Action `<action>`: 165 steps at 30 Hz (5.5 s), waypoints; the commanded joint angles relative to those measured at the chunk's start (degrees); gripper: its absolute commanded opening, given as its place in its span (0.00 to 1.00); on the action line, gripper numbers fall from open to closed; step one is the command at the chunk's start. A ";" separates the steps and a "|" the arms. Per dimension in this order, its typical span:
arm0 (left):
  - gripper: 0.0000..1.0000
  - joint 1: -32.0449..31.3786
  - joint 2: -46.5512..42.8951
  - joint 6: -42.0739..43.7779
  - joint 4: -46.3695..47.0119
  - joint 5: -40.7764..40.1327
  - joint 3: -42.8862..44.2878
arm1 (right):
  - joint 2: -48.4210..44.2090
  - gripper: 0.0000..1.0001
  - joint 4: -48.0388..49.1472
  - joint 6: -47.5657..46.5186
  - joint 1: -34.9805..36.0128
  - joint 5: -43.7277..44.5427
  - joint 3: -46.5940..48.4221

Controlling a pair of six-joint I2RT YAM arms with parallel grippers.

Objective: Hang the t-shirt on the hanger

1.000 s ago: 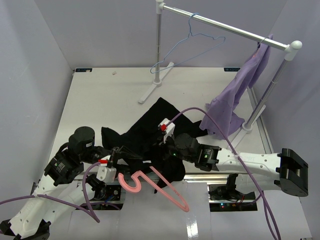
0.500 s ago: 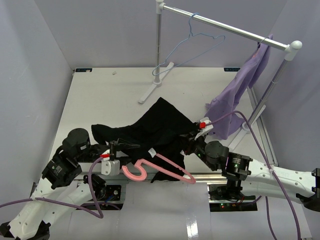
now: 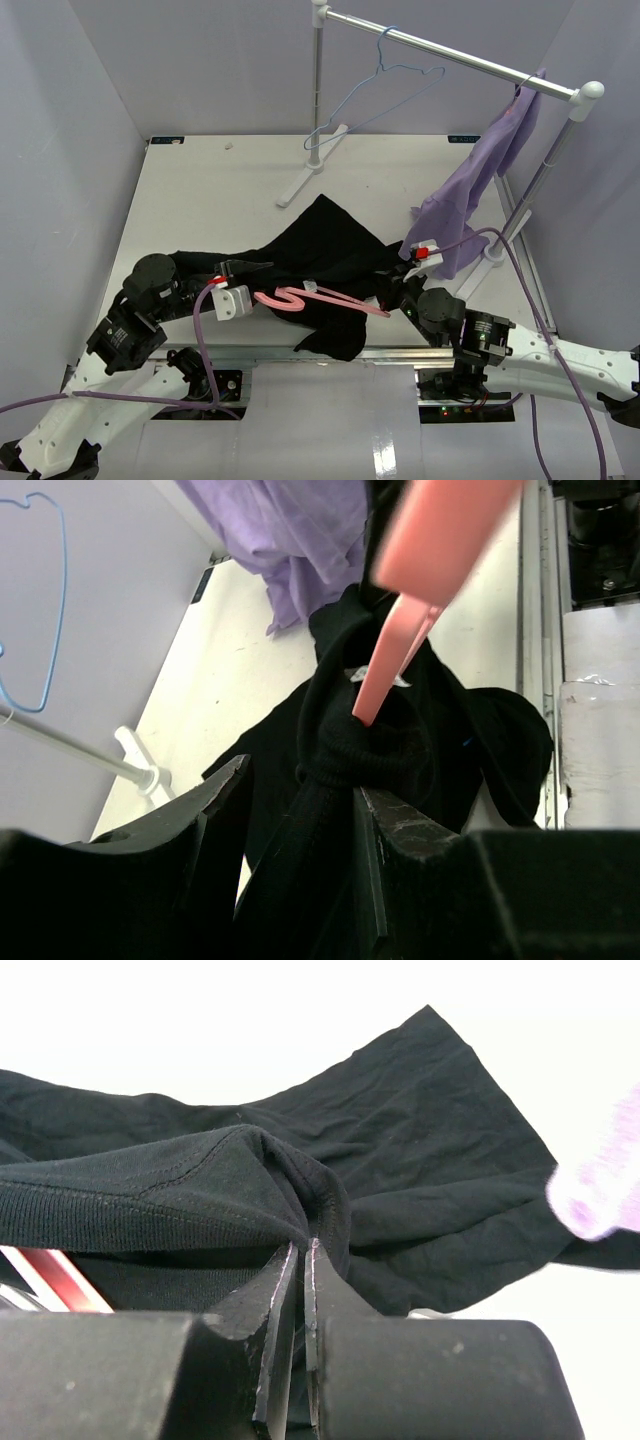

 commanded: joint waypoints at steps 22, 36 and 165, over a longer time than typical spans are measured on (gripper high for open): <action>0.00 0.06 -5.05 -2.99 12.34 -22.01 -3.82 | -11.39 0.08 -5.05 1.02 -0.35 1.77 -2.35; 0.00 0.03 4.53 -1.63 0.71 -16.30 0.95 | 3.73 0.08 -4.93 -8.64 -0.26 -3.54 16.02; 0.79 0.03 15.58 -19.75 -8.29 -23.33 16.21 | 20.27 0.08 -33.03 -34.37 0.26 -29.99 57.36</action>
